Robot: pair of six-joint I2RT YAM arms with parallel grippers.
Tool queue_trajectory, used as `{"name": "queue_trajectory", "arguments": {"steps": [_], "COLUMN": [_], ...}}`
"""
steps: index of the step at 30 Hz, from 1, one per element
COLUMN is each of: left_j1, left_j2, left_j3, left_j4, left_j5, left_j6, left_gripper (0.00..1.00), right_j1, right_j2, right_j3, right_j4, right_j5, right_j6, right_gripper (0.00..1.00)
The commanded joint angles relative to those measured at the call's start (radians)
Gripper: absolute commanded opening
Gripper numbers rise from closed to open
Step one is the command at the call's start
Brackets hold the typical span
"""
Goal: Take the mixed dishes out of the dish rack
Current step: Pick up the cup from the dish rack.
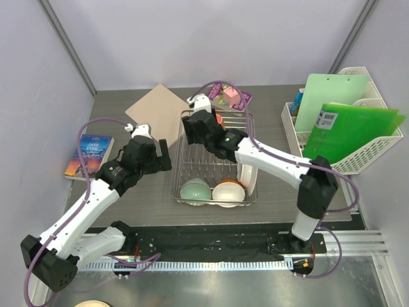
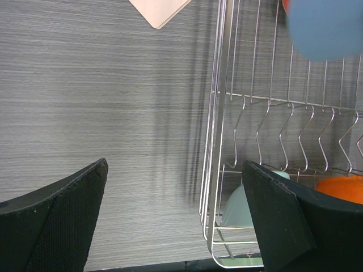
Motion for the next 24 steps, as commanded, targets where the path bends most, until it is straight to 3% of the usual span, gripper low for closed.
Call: {"name": "queue_trajectory", "arguments": {"steps": [1, 7, 11, 14, 17, 24], "left_j1": [0.005, 0.011, 0.041, 0.07, 0.086, 0.087], "left_j2": [-0.026, -0.175, -0.287, -0.284, -0.26, -0.136], "left_j3": [0.028, -0.044, -0.151, -0.19, -0.242, -0.242], "left_j4": [0.055, 0.268, 0.609, 0.759, 0.947, 1.069], "left_j5": [-0.033, 0.049, 0.242, 0.364, 0.441, 0.465], "left_j6": [-0.027, -0.116, -0.214, -0.305, -0.381, -0.423], "left_gripper": [1.0, 1.0, 1.0, 1.0, 1.0, 1.0], "right_j1": [-0.027, -0.202, -0.277, -0.323, -0.337, -0.337], "right_j2": [-0.184, -0.376, -0.459, -0.489, -0.494, -0.477], "right_j3": [-0.139, -0.32, -0.463, -0.533, -0.57, -0.633], "right_j4": [0.18, 0.496, 0.714, 0.904, 0.975, 1.09], "right_j5": [-0.099, -0.482, -0.706, -0.792, -0.829, -0.869], "right_j6": [0.063, 0.342, 0.47, 0.571, 0.639, 0.731], "right_gripper": [0.01, 0.01, 0.01, 0.01, 0.01, 0.01]}}
